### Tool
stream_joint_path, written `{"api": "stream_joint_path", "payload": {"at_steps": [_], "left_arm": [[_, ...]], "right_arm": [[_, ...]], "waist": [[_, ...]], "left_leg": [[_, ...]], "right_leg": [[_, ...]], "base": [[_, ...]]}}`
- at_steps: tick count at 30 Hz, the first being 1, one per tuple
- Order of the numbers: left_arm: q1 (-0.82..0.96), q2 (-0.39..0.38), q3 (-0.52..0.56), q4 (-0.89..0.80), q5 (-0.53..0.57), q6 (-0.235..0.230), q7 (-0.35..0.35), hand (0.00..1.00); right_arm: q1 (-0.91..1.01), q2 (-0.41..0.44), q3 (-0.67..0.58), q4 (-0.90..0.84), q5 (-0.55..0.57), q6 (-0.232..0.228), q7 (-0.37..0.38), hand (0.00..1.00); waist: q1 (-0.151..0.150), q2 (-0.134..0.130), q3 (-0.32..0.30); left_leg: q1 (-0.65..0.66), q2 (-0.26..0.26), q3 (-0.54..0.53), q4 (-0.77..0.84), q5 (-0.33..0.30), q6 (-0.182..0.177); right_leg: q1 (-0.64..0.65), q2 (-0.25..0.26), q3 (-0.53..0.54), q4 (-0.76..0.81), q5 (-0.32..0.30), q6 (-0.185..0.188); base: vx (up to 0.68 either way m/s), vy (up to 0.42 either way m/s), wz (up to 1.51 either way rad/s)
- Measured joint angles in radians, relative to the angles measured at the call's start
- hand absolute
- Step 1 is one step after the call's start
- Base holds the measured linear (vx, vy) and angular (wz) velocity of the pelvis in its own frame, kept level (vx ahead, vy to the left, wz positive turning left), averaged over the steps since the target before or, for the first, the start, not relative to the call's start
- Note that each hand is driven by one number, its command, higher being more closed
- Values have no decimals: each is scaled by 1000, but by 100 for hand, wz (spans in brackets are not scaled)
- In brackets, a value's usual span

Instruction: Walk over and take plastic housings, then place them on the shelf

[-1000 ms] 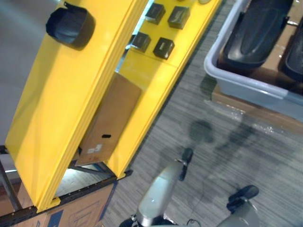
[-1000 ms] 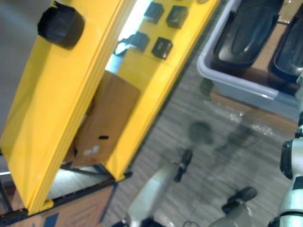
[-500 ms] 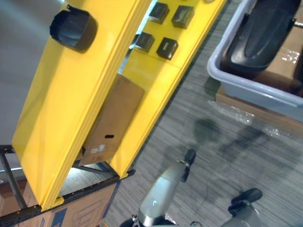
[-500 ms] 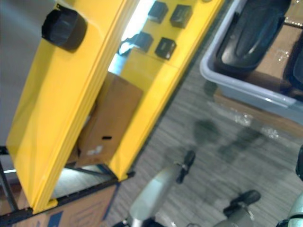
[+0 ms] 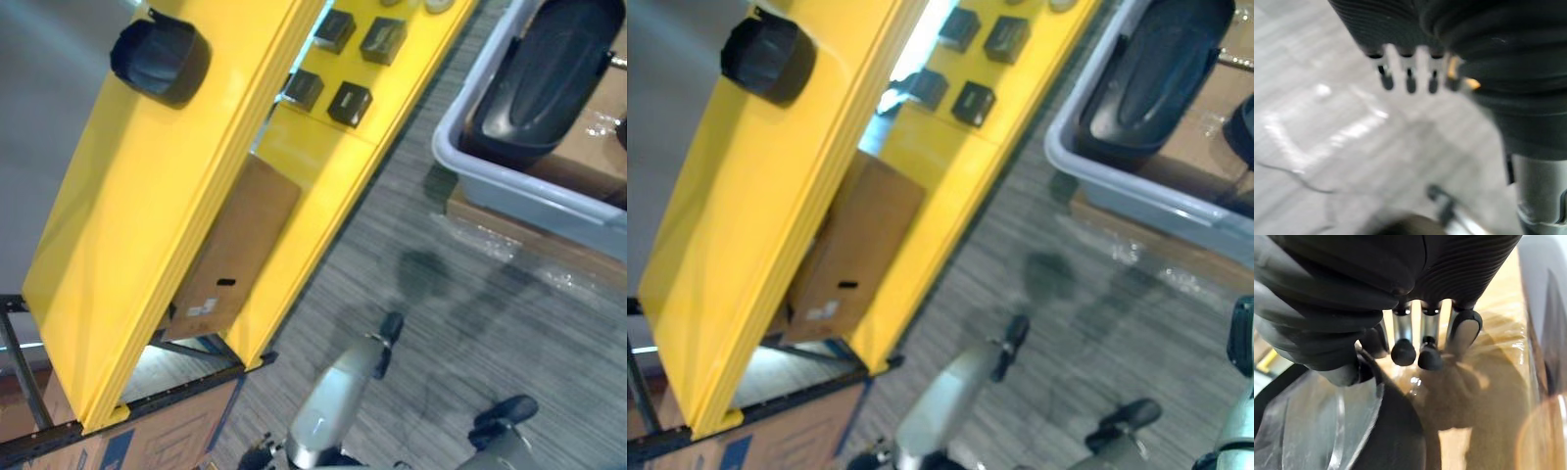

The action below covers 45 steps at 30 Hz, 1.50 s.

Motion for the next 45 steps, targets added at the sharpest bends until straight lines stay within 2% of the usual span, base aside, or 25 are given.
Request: {"api": "stream_joint_path", "payload": {"at_steps": [2, 6, 8, 11, 15, 19, 23, 24, 28, 30, 33, 37, 39, 41, 45], "left_arm": [[-8, -5, -4, -48, 12, -19, 38, 0], [-32, 0, -2, -112, 119, -69, 180, 0], [-40, 17, 1, -177, 145, -73, 217, 0], [-44, 46, -4, -348, 202, -76, 276, 0], [-63, 44, -41, -597, 240, -65, 304, 0], [-93, 44, -49, -691, 304, -48, 304, 0], [-174, 46, -62, -710, 319, -16, 305, 0], [-226, 47, -64, -711, 318, -1, 305, 0], [-344, 57, -91, -712, 318, 19, 304, 0], [-433, 72, -90, -706, 316, 56, 312, 0], [-581, 77, -87, -644, 311, 88, 344, 0], [-753, 77, -52, -558, 294, 105, 379, 0], [-830, 81, -30, -504, 256, 106, 387, 0], [-878, 81, -14, -458, 251, 112, 392, 0], [-920, 97, -11, -421, 219, 130, 393, 0]], "right_arm": [[1, 15, 20, 0, -16, -4, 2, 100], [1, 46, 65, -11, -77, -28, -4, 100], [0, 59, 85, -17, -101, -29, -5, 100], [-4, 76, 107, -65, -125, -28, -4, 100], [-9, 96, 119, -100, -173, -29, -4, 100], [-9, 137, 121, -133, -227, -29, -5, 100], [-24, 196, 120, -151, -258, -49, -41, 100], [-28, 219, 120, -163, -266, -57, -53, 100], [-36, 254, 111, -199, -308, -78, -86, 100], [-45, 300, 102, -224, -337, -93, -94, 100], [-56, 345, 102, -249, -347, -112, -99, 100], [-65, 406, 102, -282, -395, -126, -117, 100], [-71, 440, 102, -287, -413, -158, -130, 100], [-73, 468, 101, -313, -422, -180, -141, 100], [-73, 499, 102, -391, -484, -222, -152, 100]], "waist": [[-9, -6, 4], [-29, -38, 29], [-31, -54, 42], [-59, -87, 66], [-94, -110, 82], [-118, -127, 94], [-134, -148, 109], [-135, -161, 118], [-149, -168, 122], [-169, -187, 131], [-179, -216, 132], [-222, -241, 134], [-229, -273, 133], [-252, -295, 132], [-286, -327, 129]], "left_leg": [[11, 7, 15, 2, -1, -1], [28, 35, 19, 2, -8, -12], [40, 49, 27, 0, -10, -15], [43, 58, 28, 1, -11, -17], [60, 61, 38, 1, -11, -17], [92, 81, 47, -10, -8, -22], [103, 109, 49, -36, 7, -44], [113, 121, 58, -51, 16, -50], [117, 138, 66, -88, 41, -58], [121, 149, 72, -112, 59, -66], [118, 168, 93, -140, 79, -75], [126, 180, 103, -162, 96, -81], [144, 188, 133, -186, 107, -85], [155, 194, 143, -190, 109, -88], [182, 209, 157, -218, 125, -100]], "right_leg": [[12, 3, 1, -2, -1, -1], [22, 30, 10, -10, -2, -11], [24, 40, 22, -9, -4, -14], [26, 49, 25, -9, -4, -16], [41, 50, 28, -12, -2, -15], [66, 70, 33, -29, 4, -23], [65, 100, 43, -48, 17, -43], [64, 111, 50, -54, 21, -49], [58, 133, 55, -81, 38, -67], [48, 147, 60, -94, 47, -76], [18, 165, 83, -102, 62, -93], [7, 177, 95, -111, 72, -102], [-6, 183, 123, -112, 76, -108], [-6, 193, 138, -115, 79, -111], [-2, 209, 155, -121, 86, -120]], "base": [[-11, -33, -8], [-21, -50, -12], [-26, -62, -18], [-17, -34, -5], [-7, -4, -2], [-10, -27, -8], [-51, -61, -16], [-60, -55, -15], [-76, -56, -11], [-59, -60, -13], [-34, -59, -25], [-16, -29, -15], [-6, -17, -31], [-9, -11, -23], [-14, -33, -15]]}}
